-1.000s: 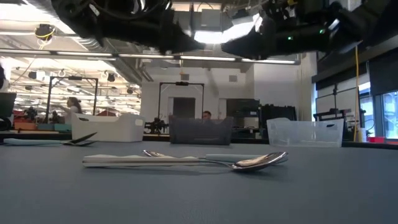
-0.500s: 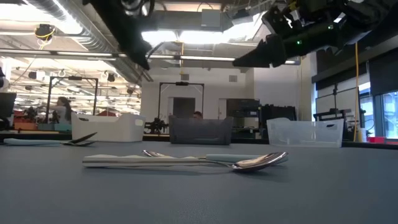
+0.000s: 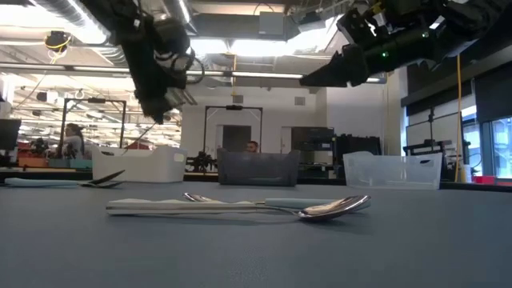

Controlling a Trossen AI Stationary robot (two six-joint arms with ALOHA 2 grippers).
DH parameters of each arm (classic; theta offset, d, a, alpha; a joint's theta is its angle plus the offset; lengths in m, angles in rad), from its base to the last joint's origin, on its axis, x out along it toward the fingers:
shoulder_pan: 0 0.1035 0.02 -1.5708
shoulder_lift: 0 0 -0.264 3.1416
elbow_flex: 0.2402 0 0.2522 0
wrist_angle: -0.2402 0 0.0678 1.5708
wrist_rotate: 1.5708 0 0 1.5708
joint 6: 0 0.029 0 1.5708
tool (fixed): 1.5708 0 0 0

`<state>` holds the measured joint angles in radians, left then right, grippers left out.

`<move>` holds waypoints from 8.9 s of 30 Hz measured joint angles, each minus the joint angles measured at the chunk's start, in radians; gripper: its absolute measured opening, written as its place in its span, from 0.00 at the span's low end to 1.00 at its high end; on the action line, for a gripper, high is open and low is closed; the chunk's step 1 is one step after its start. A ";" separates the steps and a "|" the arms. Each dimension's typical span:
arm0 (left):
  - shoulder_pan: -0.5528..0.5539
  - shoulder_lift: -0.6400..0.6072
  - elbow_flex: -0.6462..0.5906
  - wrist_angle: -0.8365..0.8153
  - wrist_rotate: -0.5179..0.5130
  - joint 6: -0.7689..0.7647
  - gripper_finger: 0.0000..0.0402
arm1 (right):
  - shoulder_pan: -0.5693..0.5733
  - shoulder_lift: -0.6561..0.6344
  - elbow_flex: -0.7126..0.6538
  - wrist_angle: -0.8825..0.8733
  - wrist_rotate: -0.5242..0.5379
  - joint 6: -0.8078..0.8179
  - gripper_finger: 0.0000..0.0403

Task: Sort silverware by color (type)
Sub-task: Put the top middle black spoon into the white bin, then put the top left sky blue spoon into the black bin, then put the bottom middle sky blue spoon into the black bin

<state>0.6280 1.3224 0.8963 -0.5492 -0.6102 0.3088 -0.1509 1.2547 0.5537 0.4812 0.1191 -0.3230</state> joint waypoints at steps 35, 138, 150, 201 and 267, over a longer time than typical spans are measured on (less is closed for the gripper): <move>-0.263 -0.093 0.077 -0.331 0.443 -0.456 0.32 | 0.000 0.000 0.000 -0.041 0.001 0.000 0.43; -0.159 0.448 0.088 0.851 0.274 0.059 0.26 | 0.000 0.001 0.001 -0.085 -0.006 0.004 0.43; -0.384 0.268 0.088 0.543 0.270 -0.086 0.32 | 0.001 0.001 0.001 -0.110 -0.081 0.035 0.43; -1.173 0.433 -0.049 0.717 0.336 -0.675 0.31 | 0.563 0.600 0.133 0.171 0.075 0.416 0.43; -0.889 0.262 -0.174 0.649 0.261 -0.514 0.31 | -0.385 0.511 0.270 0.200 -0.191 -0.023 0.07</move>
<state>-0.2609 1.5845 0.7227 0.1001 -0.3489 -0.2049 -0.5358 1.7654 0.8234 0.6812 -0.0723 -0.3462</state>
